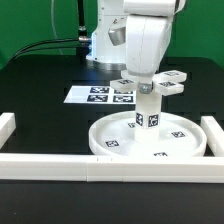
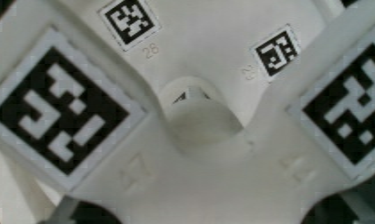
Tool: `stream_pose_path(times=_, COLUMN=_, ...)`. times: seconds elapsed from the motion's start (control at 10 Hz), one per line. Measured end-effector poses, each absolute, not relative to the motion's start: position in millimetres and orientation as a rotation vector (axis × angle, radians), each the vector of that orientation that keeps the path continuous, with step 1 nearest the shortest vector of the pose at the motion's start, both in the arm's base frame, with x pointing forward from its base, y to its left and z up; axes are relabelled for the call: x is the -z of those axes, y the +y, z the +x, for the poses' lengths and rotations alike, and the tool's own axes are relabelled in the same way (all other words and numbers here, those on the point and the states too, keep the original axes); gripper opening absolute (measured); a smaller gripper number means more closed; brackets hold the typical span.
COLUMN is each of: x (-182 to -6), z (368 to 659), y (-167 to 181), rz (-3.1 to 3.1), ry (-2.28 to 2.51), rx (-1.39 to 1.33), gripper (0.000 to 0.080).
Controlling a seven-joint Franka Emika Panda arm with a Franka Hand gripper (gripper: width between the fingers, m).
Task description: Assemble round table
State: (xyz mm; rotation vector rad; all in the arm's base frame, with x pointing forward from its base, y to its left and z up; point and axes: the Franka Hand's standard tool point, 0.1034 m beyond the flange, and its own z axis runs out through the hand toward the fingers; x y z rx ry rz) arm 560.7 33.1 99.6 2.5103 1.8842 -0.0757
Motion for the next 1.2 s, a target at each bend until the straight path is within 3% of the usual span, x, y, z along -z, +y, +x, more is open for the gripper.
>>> stream_pose_path(times=0.3, x=-99.3, z=560.3, y=32.9, rz=2.61, ry=1.745, rx=0.073, gripper=0.045)
stream_pose_path(times=0.9, x=-98.1, z=555.7, y=39.1, rz=3.089, ry=0.503, rx=0.051, gripper=0.0452)
stream_pose_path(times=1.2, x=-98.1, z=556.9, y=39.9, rz=3.12, ry=0.234, rx=0.037, gripper=0.0452)
